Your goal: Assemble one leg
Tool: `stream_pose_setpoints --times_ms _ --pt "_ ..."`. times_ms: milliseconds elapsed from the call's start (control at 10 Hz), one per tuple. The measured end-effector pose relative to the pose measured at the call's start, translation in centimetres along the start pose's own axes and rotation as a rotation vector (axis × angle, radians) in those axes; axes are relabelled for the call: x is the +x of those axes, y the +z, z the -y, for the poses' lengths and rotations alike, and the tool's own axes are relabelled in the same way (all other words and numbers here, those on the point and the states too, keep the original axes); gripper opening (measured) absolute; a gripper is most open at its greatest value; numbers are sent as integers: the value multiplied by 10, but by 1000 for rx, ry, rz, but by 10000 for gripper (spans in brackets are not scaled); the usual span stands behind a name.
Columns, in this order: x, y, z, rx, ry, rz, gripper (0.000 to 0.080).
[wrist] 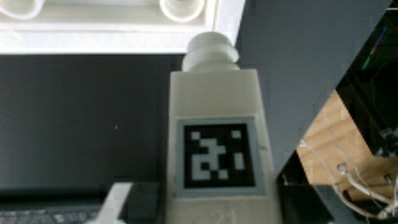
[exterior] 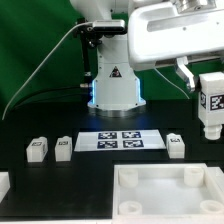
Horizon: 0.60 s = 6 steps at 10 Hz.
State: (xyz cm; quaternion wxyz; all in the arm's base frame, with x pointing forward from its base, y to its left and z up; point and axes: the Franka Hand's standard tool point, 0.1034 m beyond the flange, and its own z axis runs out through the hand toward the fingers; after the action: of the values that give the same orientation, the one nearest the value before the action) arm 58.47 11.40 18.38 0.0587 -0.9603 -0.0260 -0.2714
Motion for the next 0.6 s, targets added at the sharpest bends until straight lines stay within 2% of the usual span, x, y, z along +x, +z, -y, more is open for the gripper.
stream_pose_setpoints --times_ms 400,600 --pt "3 2 -2 -1 -6 -24 292" --pt "15 20 -7 -4 -7 -106 292"
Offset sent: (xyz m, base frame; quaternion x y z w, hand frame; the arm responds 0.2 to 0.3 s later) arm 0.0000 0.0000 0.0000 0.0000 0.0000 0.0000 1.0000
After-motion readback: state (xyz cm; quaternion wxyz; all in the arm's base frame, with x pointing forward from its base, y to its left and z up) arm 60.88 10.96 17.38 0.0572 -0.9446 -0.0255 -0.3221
